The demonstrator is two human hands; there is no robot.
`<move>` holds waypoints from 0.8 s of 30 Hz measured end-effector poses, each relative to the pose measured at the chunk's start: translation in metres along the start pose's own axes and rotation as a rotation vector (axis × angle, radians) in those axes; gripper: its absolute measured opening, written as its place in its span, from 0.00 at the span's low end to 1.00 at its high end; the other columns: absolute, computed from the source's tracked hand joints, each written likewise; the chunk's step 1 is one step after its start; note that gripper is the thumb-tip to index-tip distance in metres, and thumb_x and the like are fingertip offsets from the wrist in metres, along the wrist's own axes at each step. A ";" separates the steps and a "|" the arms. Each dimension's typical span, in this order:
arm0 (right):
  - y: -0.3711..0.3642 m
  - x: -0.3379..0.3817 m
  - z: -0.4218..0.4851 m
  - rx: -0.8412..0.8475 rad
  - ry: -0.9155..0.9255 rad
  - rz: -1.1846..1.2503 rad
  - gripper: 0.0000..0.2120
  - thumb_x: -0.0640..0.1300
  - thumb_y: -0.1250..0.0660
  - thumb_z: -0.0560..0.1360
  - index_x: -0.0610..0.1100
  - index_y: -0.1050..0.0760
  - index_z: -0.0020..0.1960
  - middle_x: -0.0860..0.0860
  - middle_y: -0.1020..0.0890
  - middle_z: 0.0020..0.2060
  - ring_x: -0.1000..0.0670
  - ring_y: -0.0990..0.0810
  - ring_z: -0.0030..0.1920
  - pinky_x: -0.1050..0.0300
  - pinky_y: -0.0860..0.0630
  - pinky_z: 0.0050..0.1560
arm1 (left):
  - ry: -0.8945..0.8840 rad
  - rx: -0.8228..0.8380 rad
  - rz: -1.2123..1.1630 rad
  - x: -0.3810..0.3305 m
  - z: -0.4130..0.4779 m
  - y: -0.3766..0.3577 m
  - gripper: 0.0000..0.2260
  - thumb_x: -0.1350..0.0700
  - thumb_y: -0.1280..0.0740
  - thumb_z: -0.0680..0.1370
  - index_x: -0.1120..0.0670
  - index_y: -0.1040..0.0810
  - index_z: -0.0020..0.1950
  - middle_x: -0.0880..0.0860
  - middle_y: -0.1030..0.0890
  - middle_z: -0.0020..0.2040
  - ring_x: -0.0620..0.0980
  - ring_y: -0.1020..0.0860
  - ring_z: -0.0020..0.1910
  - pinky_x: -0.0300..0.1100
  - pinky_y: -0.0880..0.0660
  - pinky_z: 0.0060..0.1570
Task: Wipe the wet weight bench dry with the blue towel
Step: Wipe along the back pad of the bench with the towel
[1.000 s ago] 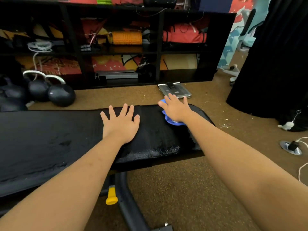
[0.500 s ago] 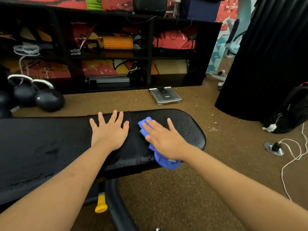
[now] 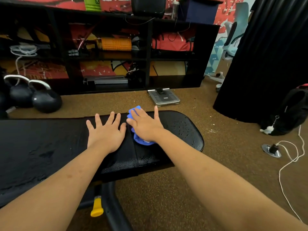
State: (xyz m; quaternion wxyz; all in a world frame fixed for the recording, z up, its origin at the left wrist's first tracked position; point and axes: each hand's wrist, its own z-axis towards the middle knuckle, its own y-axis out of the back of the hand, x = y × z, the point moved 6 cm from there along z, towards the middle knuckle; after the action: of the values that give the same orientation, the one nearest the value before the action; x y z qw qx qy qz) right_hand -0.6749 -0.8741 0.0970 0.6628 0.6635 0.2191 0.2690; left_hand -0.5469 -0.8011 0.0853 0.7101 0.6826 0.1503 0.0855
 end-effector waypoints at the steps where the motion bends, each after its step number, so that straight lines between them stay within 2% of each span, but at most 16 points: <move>1: 0.002 -0.012 0.000 0.007 0.029 -0.075 0.22 0.52 0.56 0.84 0.50 0.44 0.77 0.51 0.50 0.79 0.52 0.56 0.79 0.28 0.70 0.69 | -0.001 -0.001 0.001 0.000 0.000 0.000 0.28 0.37 0.62 0.81 0.42 0.57 0.81 0.44 0.56 0.81 0.63 0.59 0.79 0.66 0.59 0.74; 3: 0.010 -0.050 0.006 0.035 -0.006 -0.145 0.19 0.46 0.51 0.83 0.51 0.37 0.73 0.48 0.45 0.78 0.47 0.51 0.78 0.22 0.64 0.67 | -0.004 -0.002 0.001 0.000 0.001 -0.001 0.28 0.37 0.62 0.81 0.42 0.57 0.81 0.44 0.57 0.81 0.63 0.59 0.79 0.66 0.59 0.74; 6: 0.012 -0.129 0.023 0.141 -0.334 -0.042 0.21 0.44 0.50 0.81 0.51 0.36 0.73 0.44 0.36 0.74 0.41 0.40 0.75 0.21 0.64 0.67 | -0.007 -0.013 0.020 0.001 0.003 -0.002 0.28 0.37 0.63 0.81 0.42 0.58 0.81 0.44 0.57 0.81 0.64 0.59 0.79 0.67 0.59 0.74; 8: 0.008 -0.154 0.027 0.194 -0.523 0.051 0.26 0.53 0.58 0.82 0.49 0.36 0.75 0.42 0.31 0.72 0.40 0.39 0.75 0.28 0.69 0.70 | -0.004 -0.015 0.036 0.000 0.004 -0.003 0.28 0.38 0.64 0.81 0.42 0.58 0.81 0.44 0.57 0.81 0.64 0.59 0.79 0.67 0.59 0.74; 9: 0.009 -0.149 0.031 0.180 -0.559 0.098 0.31 0.60 0.61 0.81 0.47 0.32 0.73 0.41 0.28 0.70 0.41 0.38 0.75 0.32 0.70 0.71 | -0.004 -0.012 0.039 0.000 0.005 -0.004 0.28 0.38 0.64 0.82 0.43 0.58 0.81 0.44 0.57 0.81 0.64 0.59 0.79 0.67 0.59 0.74; 11: 0.010 -0.108 0.044 0.160 -0.501 0.136 0.38 0.66 0.63 0.80 0.44 0.26 0.68 0.42 0.25 0.68 0.43 0.36 0.74 0.35 0.70 0.72 | -0.002 0.001 0.035 -0.001 0.007 -0.003 0.27 0.38 0.63 0.82 0.43 0.58 0.81 0.44 0.57 0.81 0.64 0.59 0.79 0.67 0.59 0.74; 13: 0.008 -0.050 0.057 0.165 -0.350 0.126 0.39 0.66 0.65 0.79 0.45 0.24 0.66 0.43 0.24 0.66 0.44 0.34 0.73 0.34 0.67 0.73 | 0.001 0.014 0.027 -0.002 0.009 -0.001 0.27 0.38 0.63 0.82 0.43 0.58 0.81 0.44 0.56 0.82 0.64 0.59 0.79 0.68 0.59 0.74; 17: -0.003 0.005 0.065 0.140 -0.133 0.090 0.33 0.63 0.62 0.80 0.49 0.34 0.73 0.46 0.29 0.72 0.45 0.37 0.74 0.29 0.64 0.72 | -0.008 0.033 0.004 -0.003 0.011 0.001 0.27 0.39 0.62 0.82 0.43 0.57 0.81 0.44 0.56 0.82 0.63 0.59 0.79 0.68 0.59 0.73; 20: 0.005 -0.029 0.052 0.142 -0.120 0.088 0.22 0.51 0.55 0.84 0.50 0.38 0.76 0.48 0.34 0.75 0.44 0.39 0.75 0.29 0.64 0.71 | 0.000 0.035 -0.017 -0.002 0.011 0.001 0.27 0.38 0.62 0.82 0.43 0.57 0.81 0.44 0.55 0.82 0.63 0.60 0.79 0.68 0.60 0.74; 22: 0.011 -0.076 0.042 0.122 -0.237 0.124 0.20 0.47 0.55 0.85 0.50 0.37 0.75 0.46 0.33 0.74 0.42 0.37 0.75 0.29 0.63 0.72 | -0.005 0.029 -0.018 -0.002 0.010 0.000 0.27 0.38 0.63 0.82 0.43 0.57 0.81 0.44 0.55 0.82 0.63 0.60 0.79 0.68 0.60 0.74; 24: 0.010 -0.122 0.034 0.134 -0.399 0.144 0.22 0.48 0.57 0.84 0.49 0.38 0.76 0.44 0.33 0.74 0.41 0.37 0.75 0.30 0.61 0.73 | -0.010 0.022 -0.015 -0.002 0.010 0.000 0.27 0.38 0.62 0.82 0.43 0.57 0.81 0.44 0.55 0.82 0.64 0.59 0.79 0.68 0.60 0.74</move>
State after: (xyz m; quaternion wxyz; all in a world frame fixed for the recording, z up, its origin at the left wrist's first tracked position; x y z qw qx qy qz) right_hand -0.7459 -0.9790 0.0999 0.6266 0.7601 0.0531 0.1637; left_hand -0.5455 -0.8110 0.0857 0.7037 0.6898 0.1528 0.0752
